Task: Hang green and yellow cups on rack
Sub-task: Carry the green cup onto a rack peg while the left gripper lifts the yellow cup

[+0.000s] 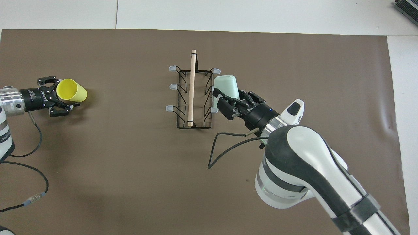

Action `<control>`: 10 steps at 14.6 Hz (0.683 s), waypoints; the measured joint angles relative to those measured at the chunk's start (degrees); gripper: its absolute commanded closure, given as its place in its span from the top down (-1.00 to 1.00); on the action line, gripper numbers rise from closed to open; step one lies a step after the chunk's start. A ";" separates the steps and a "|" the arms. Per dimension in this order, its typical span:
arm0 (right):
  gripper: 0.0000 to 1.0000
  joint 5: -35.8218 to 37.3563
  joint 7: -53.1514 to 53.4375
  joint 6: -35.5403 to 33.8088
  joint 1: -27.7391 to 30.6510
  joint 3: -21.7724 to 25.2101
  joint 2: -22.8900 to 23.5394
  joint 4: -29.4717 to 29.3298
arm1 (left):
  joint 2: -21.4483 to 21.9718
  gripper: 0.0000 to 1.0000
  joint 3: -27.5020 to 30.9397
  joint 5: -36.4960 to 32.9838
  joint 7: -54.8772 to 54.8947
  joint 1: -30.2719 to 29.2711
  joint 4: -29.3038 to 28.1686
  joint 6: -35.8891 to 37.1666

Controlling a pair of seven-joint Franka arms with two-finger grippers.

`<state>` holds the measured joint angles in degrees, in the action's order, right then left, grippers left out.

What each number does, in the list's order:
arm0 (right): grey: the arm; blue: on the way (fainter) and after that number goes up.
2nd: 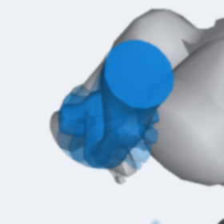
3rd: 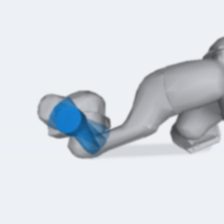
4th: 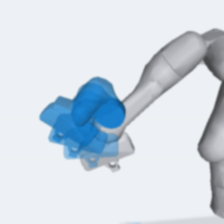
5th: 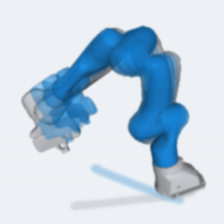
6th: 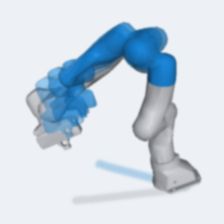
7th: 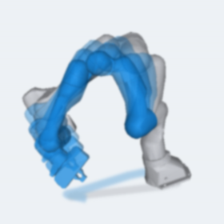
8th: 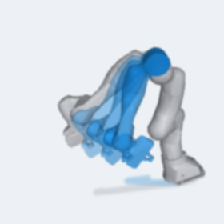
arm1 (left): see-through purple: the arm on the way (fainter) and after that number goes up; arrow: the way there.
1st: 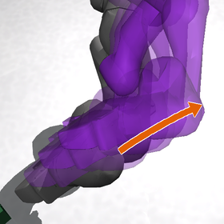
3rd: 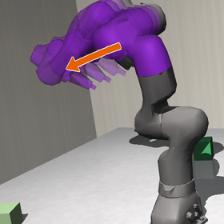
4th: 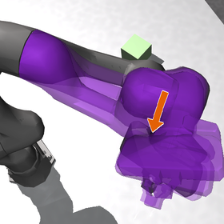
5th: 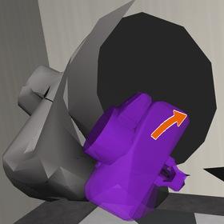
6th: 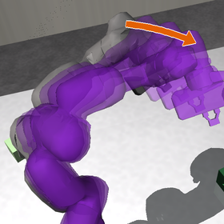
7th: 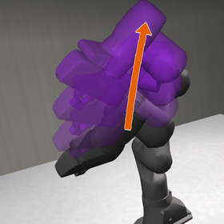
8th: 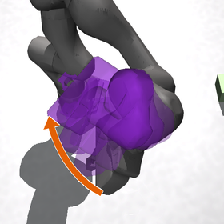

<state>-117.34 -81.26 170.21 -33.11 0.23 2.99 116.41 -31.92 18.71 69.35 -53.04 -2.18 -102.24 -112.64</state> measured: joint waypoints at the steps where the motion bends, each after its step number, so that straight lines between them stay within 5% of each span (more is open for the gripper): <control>1: -1.00 -6.07 -8.10 -0.70 0.05 0.06 -0.04 0.30 | 0.09 1.00 0.00 0.58 0.22 0.32 -0.36 -0.63; 8: -1.00 -27.41 -47.75 -13.52 4.35 0.50 -0.03 4.24 | 0.26 0.94 -0.34 1.16 2.18 2.31 -0.69 -2.48; 10: -1.00 -29.84 -51.86 -15.91 4.37 0.50 -0.03 5.14 | 0.37 -0.48 -0.35 1.18 3.54 2.48 -0.69 -2.50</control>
<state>-147.18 -133.13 154.30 -28.74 0.73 2.96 121.55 -31.55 18.36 70.53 -49.50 0.30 -102.94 -115.13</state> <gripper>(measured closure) 0.304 0.022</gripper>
